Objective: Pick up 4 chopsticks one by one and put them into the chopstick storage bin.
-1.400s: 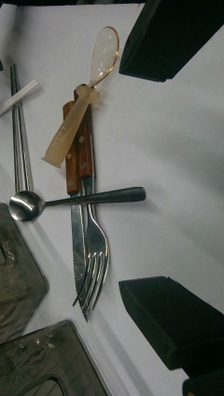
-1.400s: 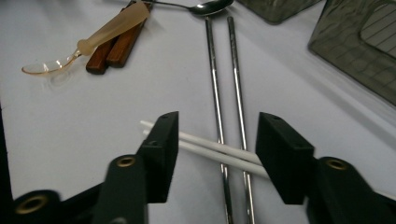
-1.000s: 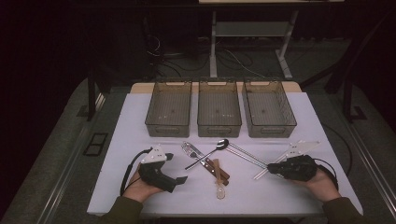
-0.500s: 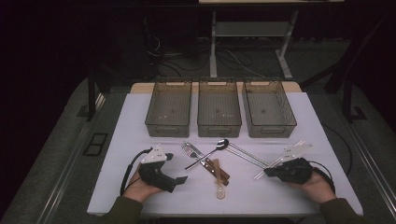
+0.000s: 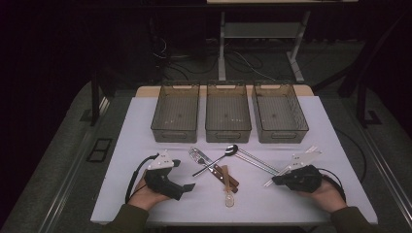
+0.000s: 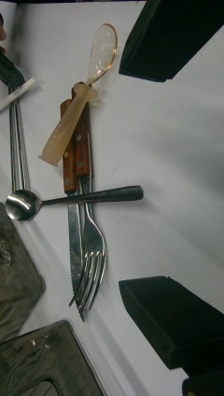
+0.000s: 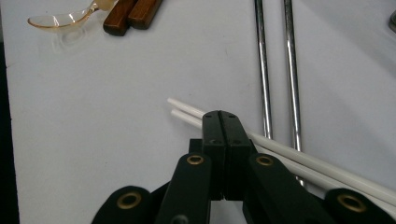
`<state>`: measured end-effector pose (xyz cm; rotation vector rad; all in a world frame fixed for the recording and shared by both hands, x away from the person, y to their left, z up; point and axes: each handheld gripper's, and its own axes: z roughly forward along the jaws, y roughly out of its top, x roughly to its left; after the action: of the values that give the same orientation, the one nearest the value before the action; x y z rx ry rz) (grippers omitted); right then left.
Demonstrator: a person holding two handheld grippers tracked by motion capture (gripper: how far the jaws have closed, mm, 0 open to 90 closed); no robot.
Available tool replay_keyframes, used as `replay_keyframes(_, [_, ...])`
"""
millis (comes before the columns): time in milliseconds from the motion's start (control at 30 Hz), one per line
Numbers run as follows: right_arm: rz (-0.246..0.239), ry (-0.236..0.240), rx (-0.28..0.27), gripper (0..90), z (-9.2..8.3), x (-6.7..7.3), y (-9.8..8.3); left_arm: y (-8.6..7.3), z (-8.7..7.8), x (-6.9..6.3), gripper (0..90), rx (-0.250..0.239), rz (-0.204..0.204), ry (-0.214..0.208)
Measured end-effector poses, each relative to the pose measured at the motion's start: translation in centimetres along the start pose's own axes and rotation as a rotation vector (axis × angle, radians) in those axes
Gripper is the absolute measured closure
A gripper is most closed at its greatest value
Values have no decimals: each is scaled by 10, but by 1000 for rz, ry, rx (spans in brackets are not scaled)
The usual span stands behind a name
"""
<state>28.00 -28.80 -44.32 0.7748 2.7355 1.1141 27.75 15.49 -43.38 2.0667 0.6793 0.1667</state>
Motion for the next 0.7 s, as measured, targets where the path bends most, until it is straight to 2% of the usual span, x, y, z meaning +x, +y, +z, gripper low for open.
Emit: replay_keyframes(700, [0,-7,-12,896,2,-4,3,0,0,0,0,0,-3,1])
